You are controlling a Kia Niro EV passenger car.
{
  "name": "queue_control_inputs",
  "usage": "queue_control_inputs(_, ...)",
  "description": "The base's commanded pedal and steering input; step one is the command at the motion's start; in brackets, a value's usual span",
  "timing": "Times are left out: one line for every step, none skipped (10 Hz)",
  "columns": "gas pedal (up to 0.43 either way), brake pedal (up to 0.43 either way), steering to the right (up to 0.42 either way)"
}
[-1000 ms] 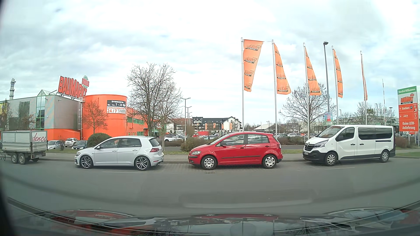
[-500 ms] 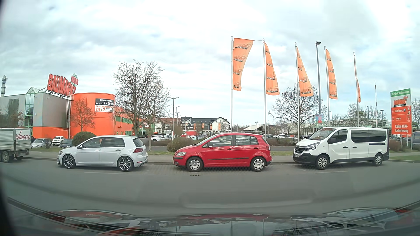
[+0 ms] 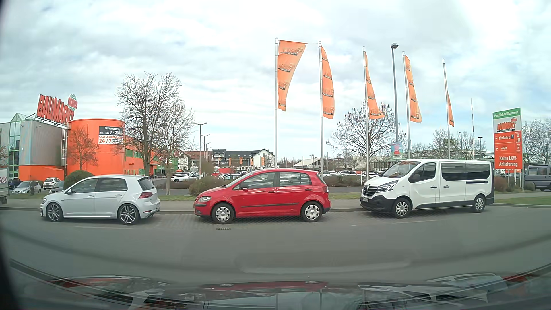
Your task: Follow the waypoints while adhering to traffic rules and regulations
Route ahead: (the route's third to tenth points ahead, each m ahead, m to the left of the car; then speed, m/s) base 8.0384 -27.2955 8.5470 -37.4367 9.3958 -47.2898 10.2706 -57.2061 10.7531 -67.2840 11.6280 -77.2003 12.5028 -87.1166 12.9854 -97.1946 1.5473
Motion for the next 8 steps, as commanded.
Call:
queue_control_inputs(0.087,0.0,0.607)
queue_control_inputs(0.098,0.0,0.661)
queue_control_inputs(0.098,0.0,0.723)
queue_control_inputs(0.098,0.0,0.761)
queue_control_inputs(0.098,0.0,0.8)
queue_control_inputs(0.098,0.0,0.83)
queue_control_inputs(0.11,0.0,0.864)
queue_control_inputs(0.138,0.0,0.884)
